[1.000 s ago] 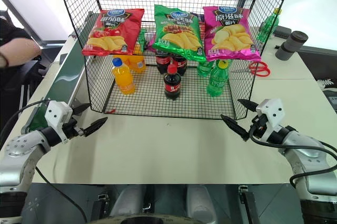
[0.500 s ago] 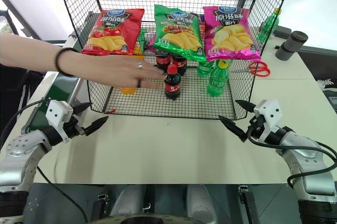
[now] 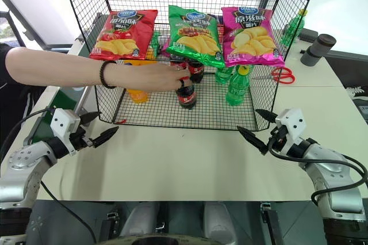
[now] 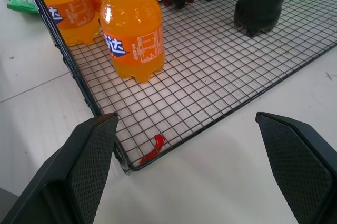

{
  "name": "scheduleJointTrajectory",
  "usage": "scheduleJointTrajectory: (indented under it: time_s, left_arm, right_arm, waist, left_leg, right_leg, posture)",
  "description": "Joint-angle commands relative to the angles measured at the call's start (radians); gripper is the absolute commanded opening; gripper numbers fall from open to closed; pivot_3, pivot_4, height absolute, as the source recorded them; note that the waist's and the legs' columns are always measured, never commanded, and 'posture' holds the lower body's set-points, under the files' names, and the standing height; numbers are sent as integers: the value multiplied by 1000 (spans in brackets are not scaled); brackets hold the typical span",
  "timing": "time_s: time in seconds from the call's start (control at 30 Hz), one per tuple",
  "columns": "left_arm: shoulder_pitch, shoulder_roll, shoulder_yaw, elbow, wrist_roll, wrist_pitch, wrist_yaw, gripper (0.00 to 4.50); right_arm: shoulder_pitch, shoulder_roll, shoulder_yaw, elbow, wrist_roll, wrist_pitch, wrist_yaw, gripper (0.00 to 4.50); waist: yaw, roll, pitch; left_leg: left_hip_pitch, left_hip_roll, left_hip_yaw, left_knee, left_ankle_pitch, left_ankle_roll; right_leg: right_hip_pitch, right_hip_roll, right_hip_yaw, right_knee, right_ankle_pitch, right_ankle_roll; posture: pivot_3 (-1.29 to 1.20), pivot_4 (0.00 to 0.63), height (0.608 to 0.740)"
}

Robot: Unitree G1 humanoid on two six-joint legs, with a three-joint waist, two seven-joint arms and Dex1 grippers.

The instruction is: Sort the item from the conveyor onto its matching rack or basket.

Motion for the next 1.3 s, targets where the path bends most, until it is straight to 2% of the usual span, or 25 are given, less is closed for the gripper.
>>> scheduleJointTrajectory:
  time_s: [0.03, 0.57, 0.87, 1.03, 1.2, 1.3]
  left_arm:
    - [-17, 0, 11, -19, -11, 4, 13, 4500]
    - [0, -10, 35, -64, -45, 54, 40, 4500]
    - [-17, 12, 138, -105, -131, 121, 74, 4500]
    - [-40, 11, 263, -84, -190, 175, 162, 4500]
    - [-48, -16, 325, -24, -178, 167, 252, 4500]
    - [-50, -57, 317, 0, -134, 117, 318, 4500]
  right_arm:
    - [-11, 4, -2, -20, -2, -14, 0, 4448]
    - [-22, 2, 10, -23, -2, -8, -4, 4448]
    - [-48, 13, 34, -19, -8, -4, -12, 4448]
    - [-62, 20, 52, -19, -11, -2, -12, 4448]
    - [-65, 40, 84, -35, -22, -7, -23, 4448]
    - [-91, 70, 127, -71, -20, 9, -40, 4448]
  waist:
    - [0, 0, 0]
    - [0, 0, 0]
    - [0, 0, 0]
    - [-1, 0, 0]
    - [-1, 0, 0]
    - [-1, -1, 0]
  left_leg:
    - [0, 0, 0, 0, 0, 0]
    - [0, 0, 0, 0, 0, 0]
    - [0, 0, 0, 0, 0, 0]
    - [0, 0, 0, 0, 0, 0]
    - [0, 0, 0, 0, 0, 0]
    - [0, 0, 0, 0, 0, 0]
  right_leg:
    - [0, 0, 0, 0, 0, 0]
    - [0, 0, 0, 0, 0, 0]
    - [0, 0, 0, 0, 0, 0]
    - [0, 0, 0, 0, 0, 0]
    - [0, 0, 0, 0, 0, 0]
    - [0, 0, 0, 0, 0, 0]
  posture:
    - [0, 150, 740]
    - [0, 150, 740]
    - [0, 150, 740]
    - [0, 150, 740]
    - [0, 150, 740]
    - [0, 150, 740]
